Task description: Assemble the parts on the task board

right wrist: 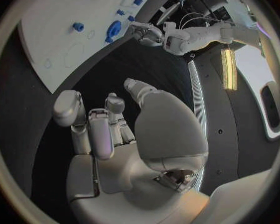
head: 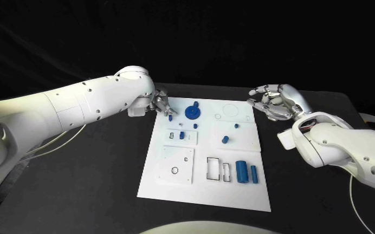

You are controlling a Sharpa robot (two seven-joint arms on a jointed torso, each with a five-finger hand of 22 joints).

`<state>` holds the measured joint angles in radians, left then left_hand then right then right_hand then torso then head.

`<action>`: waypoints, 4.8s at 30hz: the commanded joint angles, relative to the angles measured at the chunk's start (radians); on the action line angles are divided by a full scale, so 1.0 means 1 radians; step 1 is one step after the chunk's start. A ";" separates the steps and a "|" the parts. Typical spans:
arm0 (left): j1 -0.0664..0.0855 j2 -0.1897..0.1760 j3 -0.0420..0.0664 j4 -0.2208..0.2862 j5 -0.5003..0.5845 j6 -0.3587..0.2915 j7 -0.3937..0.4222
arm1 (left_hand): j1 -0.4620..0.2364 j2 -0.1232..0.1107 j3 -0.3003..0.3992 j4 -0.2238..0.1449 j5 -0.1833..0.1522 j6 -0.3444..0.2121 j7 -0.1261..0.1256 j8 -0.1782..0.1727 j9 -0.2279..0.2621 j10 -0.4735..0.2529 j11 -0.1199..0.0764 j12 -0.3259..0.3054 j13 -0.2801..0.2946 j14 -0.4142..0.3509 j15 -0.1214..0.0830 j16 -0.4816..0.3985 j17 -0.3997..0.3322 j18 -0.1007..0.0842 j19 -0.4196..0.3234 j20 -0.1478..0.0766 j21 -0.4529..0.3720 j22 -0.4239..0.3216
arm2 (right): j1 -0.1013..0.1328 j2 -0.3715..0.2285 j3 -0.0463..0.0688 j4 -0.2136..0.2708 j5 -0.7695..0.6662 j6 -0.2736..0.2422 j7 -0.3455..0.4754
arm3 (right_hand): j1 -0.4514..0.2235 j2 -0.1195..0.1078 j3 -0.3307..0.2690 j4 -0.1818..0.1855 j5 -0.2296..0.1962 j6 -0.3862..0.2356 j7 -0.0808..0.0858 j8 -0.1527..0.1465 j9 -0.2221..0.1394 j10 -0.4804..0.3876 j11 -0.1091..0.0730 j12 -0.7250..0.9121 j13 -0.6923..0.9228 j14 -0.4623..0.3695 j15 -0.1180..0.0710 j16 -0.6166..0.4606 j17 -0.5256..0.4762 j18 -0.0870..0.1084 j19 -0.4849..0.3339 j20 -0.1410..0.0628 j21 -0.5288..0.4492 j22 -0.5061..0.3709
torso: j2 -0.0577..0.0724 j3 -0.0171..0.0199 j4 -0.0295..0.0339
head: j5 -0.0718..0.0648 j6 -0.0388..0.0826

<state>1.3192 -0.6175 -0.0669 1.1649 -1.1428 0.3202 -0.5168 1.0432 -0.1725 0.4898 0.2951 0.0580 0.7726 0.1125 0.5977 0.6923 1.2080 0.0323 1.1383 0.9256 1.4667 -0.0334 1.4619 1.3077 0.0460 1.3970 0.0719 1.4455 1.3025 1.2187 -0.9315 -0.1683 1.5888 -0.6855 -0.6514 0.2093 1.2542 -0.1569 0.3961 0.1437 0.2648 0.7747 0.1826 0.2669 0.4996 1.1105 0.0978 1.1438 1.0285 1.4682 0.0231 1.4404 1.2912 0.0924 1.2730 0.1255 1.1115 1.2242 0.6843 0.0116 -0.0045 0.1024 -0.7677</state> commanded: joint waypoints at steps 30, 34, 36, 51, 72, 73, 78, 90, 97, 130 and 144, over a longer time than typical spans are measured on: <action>-0.003 -0.003 -0.002 0.020 0.097 -0.005 0.005 | 0.249 0.043 0.287 -0.091 -0.002 -0.001 -0.035 0.150 0.099 0.010 -0.031 0.011 0.001 0.065 -0.024 0.001 0.143 0.012 0.010 -0.022 0.001 0.021 | -0.002 0.004 0.000 -0.003 -0.010 0.005 0.007 | -0.008 0.001 0.001 0.006 0.004 -0.010 -0.001 0.006 -0.002 -0.007 -0.002 -0.001 -0.004 0.018 -0.003 -0.004 -0.002 0.021 -0.008 0.000 -0.009 -0.004 | -0.001 0.0011 0.0002 | 0.000 -0.007; -0.003 -0.006 -0.002 0.019 0.105 -0.013 0.006 | 0.246 0.037 0.327 -0.108 -0.002 -0.007 -0.035 0.164 0.113 0.013 -0.030 0.013 0.002 0.066 -0.023 0.002 0.144 0.011 0.011 -0.021 0.002 0.022 | -0.002 0.005 0.000 -0.004 -0.010 0.005 0.007 | -0.008 0.001 0.001 0.006 0.004 -0.010 -0.001 0.006 -0.002 -0.007 -0.002 -0.001 -0.004 0.018 -0.003 -0.004 -0.002 0.021 -0.008 0.000 -0.009 -0.004 | -0.002 0.0011 0.0000 | 0.001 -0.008; -0.003 -0.010 -0.002 0.022 0.112 -0.020 0.006 | 0.244 0.035 0.338 -0.112 -0.001 -0.008 -0.035 0.167 0.116 0.014 -0.029 0.014 0.002 0.066 -0.023 0.001 0.143 0.011 0.011 -0.021 0.002 0.023 | -0.002 0.005 0.000 -0.004 -0.010 0.006 0.007 | -0.008 0.001 0.001 0.006 0.004 -0.010 -0.001 0.006 -0.002 -0.007 -0.002 -0.001 -0.004 0.018 -0.003 -0.004 -0.002 0.021 -0.008 0.000 -0.009 -0.004 | -0.001 0.0015 0.0002 | 0.002 -0.007; -0.004 -0.140 0.005 0.194 0.248 -0.164 0.027 | 0.211 -0.015 0.448 -0.174 0.008 0.008 -0.039 0.198 0.141 0.050 -0.035 0.045 0.038 0.067 -0.029 0.004 0.146 0.006 0.028 -0.022 0.016 0.050 | -0.002 0.001 0.000 -0.003 -0.010 0.005 0.006 | -0.009 0.002 0.002 0.008 0.005 -0.010 -0.001 0.007 -0.002 -0.007 -0.002 -0.001 -0.005 0.018 -0.003 -0.005 -0.001 0.021 -0.008 0.000 -0.011 -0.004 | -0.003 0.0031 0.0017 | 0.009 -0.003; -0.085 -0.304 0.003 0.449 0.096 -0.384 0.136 | 0.173 -0.055 0.504 -0.199 0.075 0.041 -0.050 0.209 0.143 0.089 -0.046 0.071 0.073 0.068 -0.038 0.005 0.148 -0.005 0.059 -0.031 0.042 0.098 | -0.003 -0.001 0.000 -0.007 -0.009 0.005 0.002 | -0.010 0.002 0.001 0.009 0.005 -0.010 -0.001 0.008 -0.002 -0.007 -0.002 -0.001 -0.005 0.018 -0.003 -0.005 -0.002 0.021 -0.008 0.000 -0.011 -0.005 | -0.001 0.0000 0.0013 | 0.019 -0.007; -0.090 -0.306 0.003 0.452 0.090 -0.387 0.137 | 0.173 -0.055 0.505 -0.199 0.076 0.041 -0.050 0.209 0.143 0.089 -0.046 0.071 0.072 0.068 -0.038 0.006 0.149 -0.005 0.059 -0.031 0.042 0.098 | -0.003 -0.001 0.000 -0.007 -0.009 0.005 0.003 | -0.010 0.002 0.001 0.009 0.005 -0.010 -0.001 0.008 -0.002 -0.007 -0.002 -0.001 -0.005 0.018 -0.003 -0.005 -0.002 0.021 -0.008 0.000 -0.011 -0.005 | -0.001 -0.0003 0.0016 | 0.019 -0.007; -0.101 -0.309 0.003 0.462 0.073 -0.394 0.139 | 0.171 -0.058 0.508 -0.201 0.083 0.044 -0.051 0.209 0.143 0.091 -0.047 0.073 0.075 0.068 -0.039 0.005 0.148 -0.006 0.062 -0.032 0.044 0.102 | -0.004 -0.001 0.000 -0.007 -0.009 0.006 0.003 | -0.010 0.002 0.001 0.009 0.005 -0.010 -0.001 0.008 -0.002 -0.007 -0.002 -0.001 -0.005 0.018 -0.003 -0.005 -0.002 0.021 -0.008 0.000 -0.011 -0.005 | 0.000 -0.0003 0.0002 | 0.021 -0.009; -0.110 -0.295 0.000 0.452 0.031 -0.325 0.104 | 0.170 -0.060 0.510 -0.202 0.087 0.045 -0.051 0.209 0.143 0.092 -0.047 0.073 0.075 0.068 -0.039 0.005 0.148 -0.006 0.062 -0.032 0.044 0.102 | -0.004 -0.002 0.000 -0.007 -0.009 0.006 0.003 | -0.010 0.002 0.001 0.009 0.005 -0.010 -0.001 0.008 -0.002 -0.007 -0.002 -0.001 -0.005 0.018 -0.003 -0.005 -0.002 0.021 -0.008 0.000 -0.011 -0.005 | 0.000 0.0007 0.0005 | 0.021 -0.015; -0.115 -0.287 -0.001 0.442 0.016 -0.289 0.089 | 0.170 -0.061 0.511 -0.203 0.089 0.046 -0.051 0.209 0.143 0.092 -0.047 0.073 0.076 0.068 -0.039 0.005 0.148 -0.006 0.062 -0.032 0.045 0.103 | -0.005 -0.003 0.000 -0.007 -0.009 0.006 0.003 | -0.012 0.002 0.001 0.011 0.006 -0.011 -0.001 0.010 -0.002 -0.006 -0.002 0.000 -0.005 0.018 -0.003 -0.005 -0.002 0.021 -0.006 0.000 -0.011 -0.004 | -0.001 0.0004 0.0001 | 0.022 -0.018; -0.119 -0.262 -0.003 0.412 0.002 -0.243 0.074 | 0.169 -0.062 0.513 -0.204 0.090 0.046 -0.051 0.209 0.142 0.091 -0.048 0.071 0.074 0.068 -0.039 0.005 0.148 -0.006 0.062 -0.033 0.045 0.103 | -0.006 -0.004 0.000 -0.006 -0.009 0.006 0.004 | -0.012 0.002 0.001 0.011 0.006 -0.011 -0.001 0.010 -0.002 -0.006 -0.002 0.000 -0.005 0.018 -0.003 -0.005 -0.002 0.021 -0.006 0.000 -0.011 -0.004 | -0.001 0.0005 0.0002 | 0.018 -0.023; -0.120 -0.249 -0.006 0.403 0.001 -0.240 0.077 | 0.169 -0.062 0.514 -0.205 0.091 0.046 -0.051 0.209 0.142 0.091 -0.048 0.070 0.072 0.068 -0.039 0.005 0.148 -0.005 0.061 -0.033 0.044 0.101 | -0.007 -0.005 0.000 -0.006 -0.009 0.006 0.004 | -0.012 0.002 0.001 0.011 0.006 -0.011 -0.001 0.010 -0.002 -0.006 -0.002 0.000 -0.005 0.018 -0.003 -0.005 -0.002 0.021 -0.006 0.000 -0.011 -0.004 | -0.001 0.0004 0.0001 | 0.017 -0.025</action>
<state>1.2008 -0.8706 -0.0713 1.5663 -1.1389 0.0618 -0.4430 1.2003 -0.2366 0.8431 0.2455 0.1464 0.8192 0.0666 0.8052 0.8336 1.2922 -0.0158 1.2075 0.9990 1.4667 -0.0657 1.4619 1.3074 0.0460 1.4526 0.0377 1.4834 1.3075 1.2129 -0.9363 -0.1684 1.5819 -0.6858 -0.6514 0.2080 1.2501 -0.1528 0.3960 0.1491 0.2648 0.7712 0.1791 0.2705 0.4981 1.1105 0.0978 1.1438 1.0247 1.4682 0.0231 1.4404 1.2903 0.1077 1.2730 0.1255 1.1054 1.2207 0.6838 0.0118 -0.0047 0.1194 -0.7925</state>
